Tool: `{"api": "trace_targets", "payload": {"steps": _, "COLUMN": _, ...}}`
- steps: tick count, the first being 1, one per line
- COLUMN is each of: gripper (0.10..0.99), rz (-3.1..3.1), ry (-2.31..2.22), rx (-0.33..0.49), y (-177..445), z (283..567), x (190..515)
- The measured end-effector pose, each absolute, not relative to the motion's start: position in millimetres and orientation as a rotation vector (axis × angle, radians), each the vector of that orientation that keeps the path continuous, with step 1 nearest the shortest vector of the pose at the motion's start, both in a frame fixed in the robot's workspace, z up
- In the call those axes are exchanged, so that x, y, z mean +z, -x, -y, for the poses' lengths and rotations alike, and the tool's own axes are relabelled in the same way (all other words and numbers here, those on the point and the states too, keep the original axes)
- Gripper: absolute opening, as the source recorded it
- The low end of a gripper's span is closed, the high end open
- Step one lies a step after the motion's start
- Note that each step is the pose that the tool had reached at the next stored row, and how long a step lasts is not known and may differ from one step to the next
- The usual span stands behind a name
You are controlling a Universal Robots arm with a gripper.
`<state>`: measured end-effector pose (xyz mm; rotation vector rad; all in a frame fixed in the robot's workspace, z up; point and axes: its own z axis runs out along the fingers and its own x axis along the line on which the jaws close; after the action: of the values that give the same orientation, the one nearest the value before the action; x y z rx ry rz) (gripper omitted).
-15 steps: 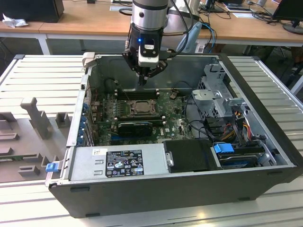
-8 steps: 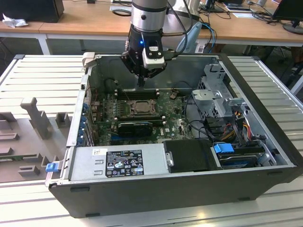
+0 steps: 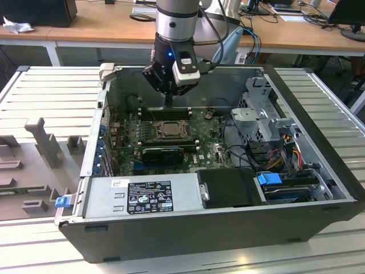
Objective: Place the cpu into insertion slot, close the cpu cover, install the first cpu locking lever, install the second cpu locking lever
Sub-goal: 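Install the first cpu locking lever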
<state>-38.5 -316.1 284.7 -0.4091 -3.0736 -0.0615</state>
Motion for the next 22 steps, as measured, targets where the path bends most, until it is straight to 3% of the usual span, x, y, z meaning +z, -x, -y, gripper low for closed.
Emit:
{"api": "trace_targets", "payload": {"steps": 8, "gripper": 0.106, "rz": 3.093, "ry": 0.159, "rx": -0.056, "y": 38.7, "z": 316.2, "x": 282.5}}
{"api": "trace_targets", "payload": {"steps": 22, "gripper": 0.106, "rz": 3.094, "ry": 0.139, "rx": -0.057, "y": 45.6, "z": 316.2, "x": 282.1}}
